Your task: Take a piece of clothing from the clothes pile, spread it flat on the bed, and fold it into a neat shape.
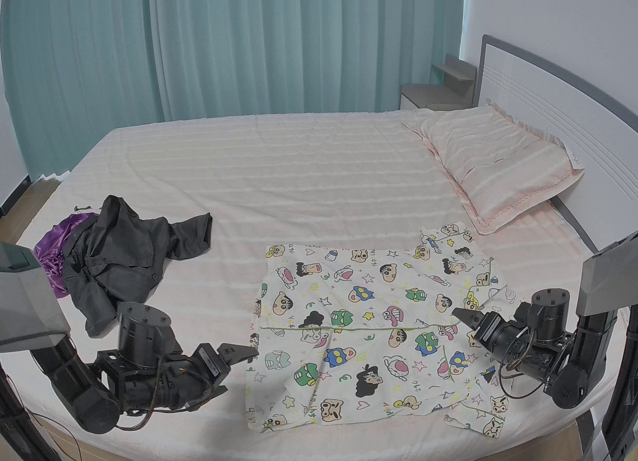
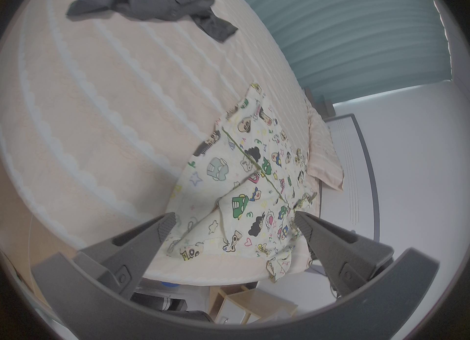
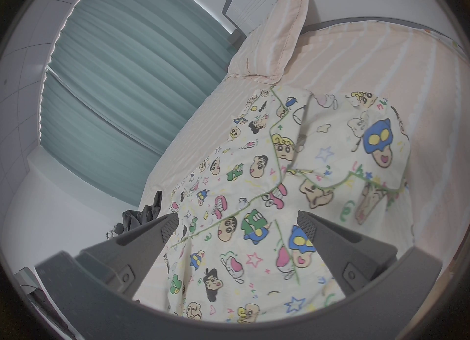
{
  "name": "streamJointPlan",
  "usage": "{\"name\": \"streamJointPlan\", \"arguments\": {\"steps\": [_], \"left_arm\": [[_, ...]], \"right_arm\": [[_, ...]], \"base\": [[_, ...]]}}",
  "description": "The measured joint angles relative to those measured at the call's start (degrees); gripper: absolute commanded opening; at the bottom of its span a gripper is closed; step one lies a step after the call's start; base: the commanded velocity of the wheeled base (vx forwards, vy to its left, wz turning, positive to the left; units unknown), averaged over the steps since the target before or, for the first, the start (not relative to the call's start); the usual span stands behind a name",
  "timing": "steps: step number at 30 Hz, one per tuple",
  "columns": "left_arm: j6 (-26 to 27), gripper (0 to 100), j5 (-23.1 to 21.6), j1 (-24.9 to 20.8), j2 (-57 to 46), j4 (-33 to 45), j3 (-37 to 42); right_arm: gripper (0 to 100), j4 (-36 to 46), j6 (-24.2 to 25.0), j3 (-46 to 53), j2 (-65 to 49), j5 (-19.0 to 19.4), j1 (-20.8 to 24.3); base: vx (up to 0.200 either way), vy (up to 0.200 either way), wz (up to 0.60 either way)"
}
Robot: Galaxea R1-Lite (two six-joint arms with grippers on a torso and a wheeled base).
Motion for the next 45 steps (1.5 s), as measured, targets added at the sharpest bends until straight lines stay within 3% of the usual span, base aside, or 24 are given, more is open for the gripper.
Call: {"name": "streamJointPlan", "arguments": {"steps": [7,10,15,17,28,40,41,45], "left_arm": [[0.5,100,2.7,-6.7,5.0,0.0,-5.3],[2.1,100,6.9,-9.4,8.0,0.0,-8.0],[9.3,100,14.3,-13.4,13.0,-0.2,-11.2],[10.3,100,15.3,-14.5,14.6,-0.4,-12.3],[13.6,100,16.1,-18.2,18.0,-0.8,-14.2],[16.7,100,16.3,-18.8,20.5,-0.7,-16.1],[16.7,0,16.4,-18.7,20.7,-0.7,-16.4],[16.9,0,18.7,-18.5,21.7,-0.5,-17.7]], "right_arm": [[100,0.0,0.1,0.1,-0.8,-0.1,0.3],[100,0.0,0.1,0.1,-1.0,-0.1,0.3],[100,0.0,0.1,0.0,-1.2,-0.1,0.3],[100,0.0,0.1,0.0,-1.2,-0.1,0.3],[100,0.0,0.2,0.0,-1.2,-0.1,0.3],[100,0.0,0.2,-0.1,-1.0,-0.1,0.3],[100,0.0,0.2,-0.1,-1.0,-0.1,0.3],[100,0.0,0.2,-0.1,-1.0,-0.1,0.3]], "base": [[0.0,0.0,0.0],[0.0,0.0,0.0],[0.0,0.0,0.0],[0.0,0.0,0.0],[0.0,0.0,0.0],[0.0,0.0,0.0],[0.0,0.0,0.0],[0.0,0.0,0.0]]}}
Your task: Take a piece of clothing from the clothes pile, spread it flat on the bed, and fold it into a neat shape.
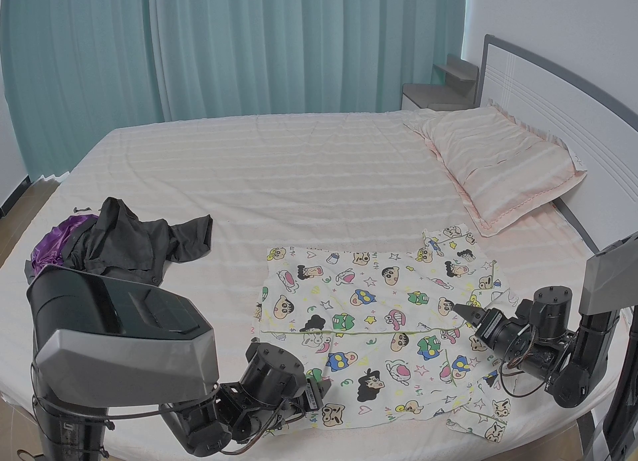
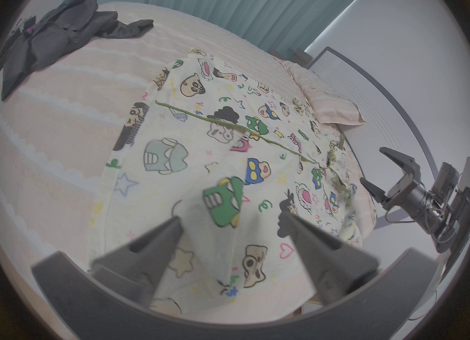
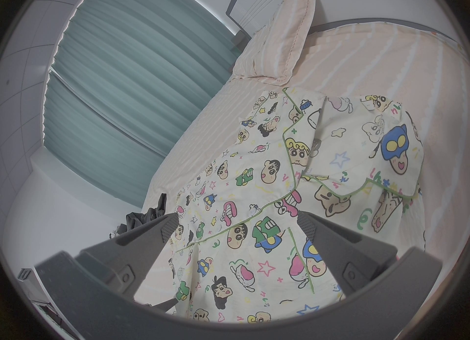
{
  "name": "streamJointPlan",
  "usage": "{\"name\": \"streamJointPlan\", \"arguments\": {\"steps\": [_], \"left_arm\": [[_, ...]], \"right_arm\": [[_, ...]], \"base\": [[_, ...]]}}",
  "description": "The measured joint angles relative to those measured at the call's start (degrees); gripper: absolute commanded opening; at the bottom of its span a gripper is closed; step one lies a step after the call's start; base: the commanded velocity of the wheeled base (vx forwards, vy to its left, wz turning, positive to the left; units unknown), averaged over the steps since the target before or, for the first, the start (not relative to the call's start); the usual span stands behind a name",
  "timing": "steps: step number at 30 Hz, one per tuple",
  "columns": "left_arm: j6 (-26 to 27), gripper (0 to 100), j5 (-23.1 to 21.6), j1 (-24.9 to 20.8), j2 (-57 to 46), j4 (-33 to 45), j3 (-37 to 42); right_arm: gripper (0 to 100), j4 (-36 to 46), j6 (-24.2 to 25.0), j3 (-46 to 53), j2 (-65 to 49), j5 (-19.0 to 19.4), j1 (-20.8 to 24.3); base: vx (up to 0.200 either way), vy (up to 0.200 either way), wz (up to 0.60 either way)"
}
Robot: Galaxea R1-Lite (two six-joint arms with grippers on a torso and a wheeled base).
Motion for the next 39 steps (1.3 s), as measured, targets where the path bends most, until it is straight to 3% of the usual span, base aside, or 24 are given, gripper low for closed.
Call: {"name": "streamJointPlan", "arguments": {"steps": [8,16,30,39], "left_arm": [[0.1,0,5.3,1.2,0.5,0.4,0.2],[3.3,0,5.8,5.5,-1.4,-0.3,0.0],[8.9,0,-0.9,14.8,-1.2,-5.2,-0.4],[9.6,0,-1.4,17.3,1.5,-7.5,-0.5]], "right_arm": [[100,0.0,0.0,0.0,0.0,0.0,0.0],[100,0.0,0.0,0.0,-0.2,0.0,0.0],[100,0.0,0.0,0.0,-0.2,0.0,-0.1],[100,0.0,0.0,0.0,-0.2,0.0,-0.2]], "base": [[0.0,0.0,0.0],[0.0,0.0,0.0],[0.0,0.0,0.0],[0.0,0.0,0.0]]}}
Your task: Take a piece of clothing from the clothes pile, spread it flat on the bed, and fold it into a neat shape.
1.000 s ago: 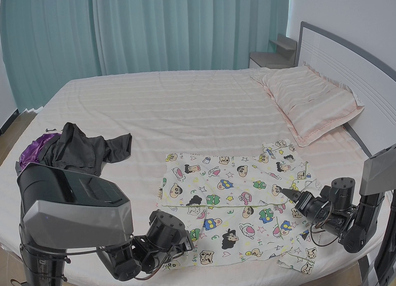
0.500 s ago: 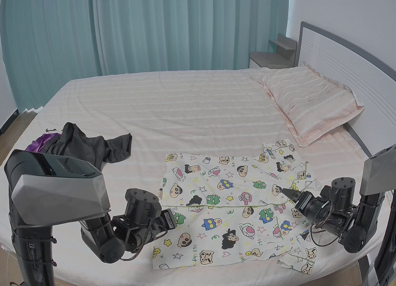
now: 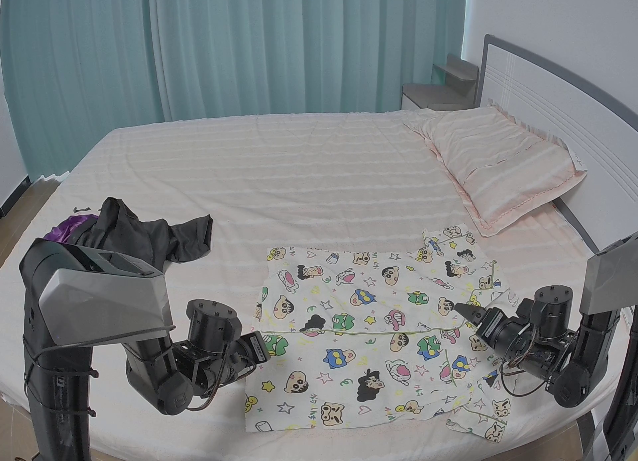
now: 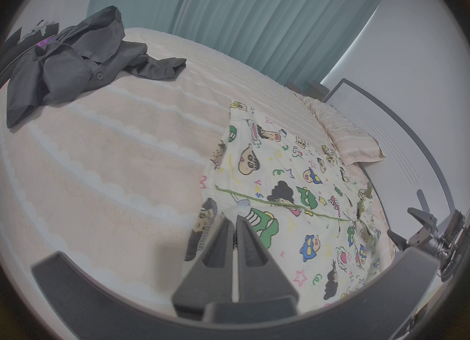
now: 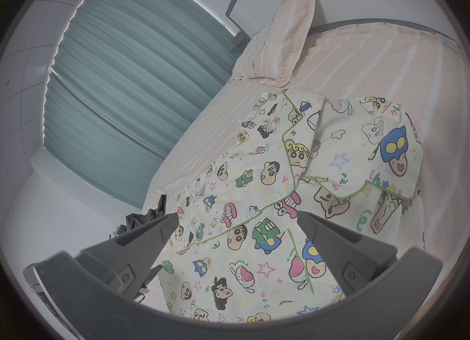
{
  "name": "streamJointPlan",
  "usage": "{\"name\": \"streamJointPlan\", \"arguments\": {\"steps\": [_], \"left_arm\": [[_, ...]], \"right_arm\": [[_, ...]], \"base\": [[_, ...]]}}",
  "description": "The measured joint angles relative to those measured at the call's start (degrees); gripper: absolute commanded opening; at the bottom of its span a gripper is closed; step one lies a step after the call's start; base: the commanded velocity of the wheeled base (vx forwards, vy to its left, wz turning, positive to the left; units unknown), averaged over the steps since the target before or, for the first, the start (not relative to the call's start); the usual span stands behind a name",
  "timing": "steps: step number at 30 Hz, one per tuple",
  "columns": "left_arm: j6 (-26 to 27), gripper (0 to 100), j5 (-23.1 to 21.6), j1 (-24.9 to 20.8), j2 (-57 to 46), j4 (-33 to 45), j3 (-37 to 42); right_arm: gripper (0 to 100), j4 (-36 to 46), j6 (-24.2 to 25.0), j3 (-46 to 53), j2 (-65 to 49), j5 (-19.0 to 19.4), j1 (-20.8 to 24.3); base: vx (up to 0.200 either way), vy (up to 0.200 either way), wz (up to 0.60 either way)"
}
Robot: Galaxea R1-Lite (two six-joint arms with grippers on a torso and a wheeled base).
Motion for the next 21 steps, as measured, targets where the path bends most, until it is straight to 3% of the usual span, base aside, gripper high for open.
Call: {"name": "streamJointPlan", "arguments": {"steps": [10,11,21], "left_arm": [[0.1,0,0.0,2.5,1.1,0.0,-1.4],[0.1,100,0.0,2.6,1.3,0.0,-1.5],[-0.4,100,-0.2,4.2,2.5,0.0,-2.8]], "right_arm": [[100,0.0,0.0,0.0,0.0,0.0,0.0],[100,0.0,0.0,0.0,0.0,0.0,0.0],[100,0.0,-0.1,0.1,0.0,-0.1,-0.2]], "base": [[0.0,0.0,0.0],[0.0,0.0,0.0],[0.0,0.0,0.0]]}}
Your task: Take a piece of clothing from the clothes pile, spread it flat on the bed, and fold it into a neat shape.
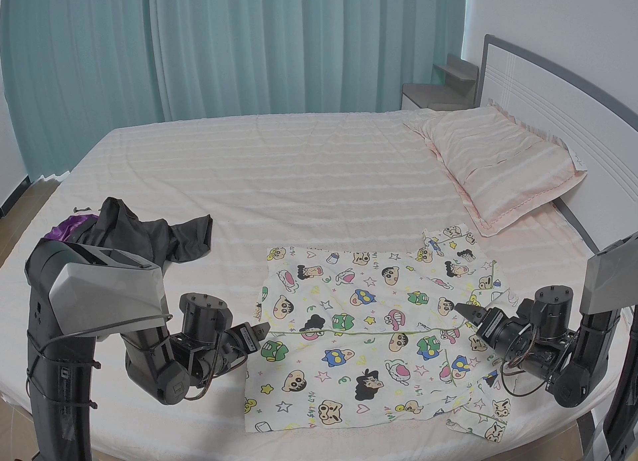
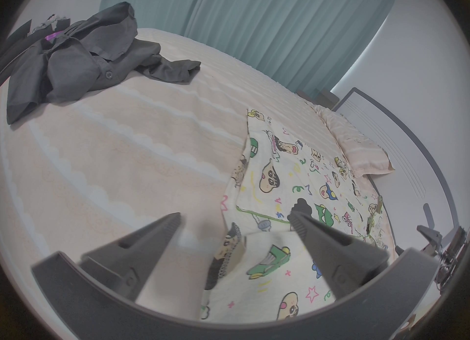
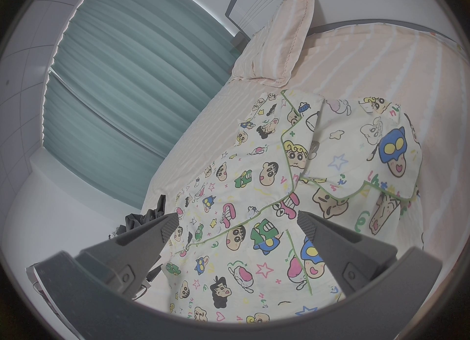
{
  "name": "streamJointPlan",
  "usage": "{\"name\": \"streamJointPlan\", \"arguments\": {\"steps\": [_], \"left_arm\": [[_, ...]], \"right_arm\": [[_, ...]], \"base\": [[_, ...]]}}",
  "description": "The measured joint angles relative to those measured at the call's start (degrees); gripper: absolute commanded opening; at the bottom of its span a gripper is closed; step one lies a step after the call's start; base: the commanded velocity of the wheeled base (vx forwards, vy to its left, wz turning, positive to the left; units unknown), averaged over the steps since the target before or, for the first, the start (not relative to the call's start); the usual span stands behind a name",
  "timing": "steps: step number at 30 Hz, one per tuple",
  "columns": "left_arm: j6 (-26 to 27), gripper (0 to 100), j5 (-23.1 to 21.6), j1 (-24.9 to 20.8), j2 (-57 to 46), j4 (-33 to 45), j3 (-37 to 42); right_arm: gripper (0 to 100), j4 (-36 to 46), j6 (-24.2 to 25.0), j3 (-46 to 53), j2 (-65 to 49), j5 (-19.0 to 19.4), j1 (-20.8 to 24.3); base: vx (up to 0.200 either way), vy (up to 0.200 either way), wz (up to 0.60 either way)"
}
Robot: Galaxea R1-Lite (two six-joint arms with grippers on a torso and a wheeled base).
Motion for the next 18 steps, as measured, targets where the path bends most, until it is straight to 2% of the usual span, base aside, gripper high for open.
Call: {"name": "streamJointPlan", "arguments": {"steps": [6,12,15,18], "left_arm": [[-2.0,100,-1.1,2.6,-3.1,0.0,3.6],[-6.4,100,-5.3,3.2,-10.8,-0.1,11.2],[-10.8,100,-6.9,1.9,-15.0,-0.1,15.5],[-15.3,100,-7.9,-1.1,-19.1,-0.1,19.9]], "right_arm": [[100,0.0,-0.1,0.2,0.0,-0.3,-0.1],[100,0.0,-0.2,0.8,-0.4,-2.0,-0.9],[100,0.0,-0.2,1.9,-1.4,-2.6,-1.1],[100,0.0,-0.1,5.1,-3.6,-2.7,-1.6]], "base": [[0.0,0.0,0.0],[0.0,0.0,0.0],[0.0,0.0,0.0],[-0.2,0.0,0.0]]}}
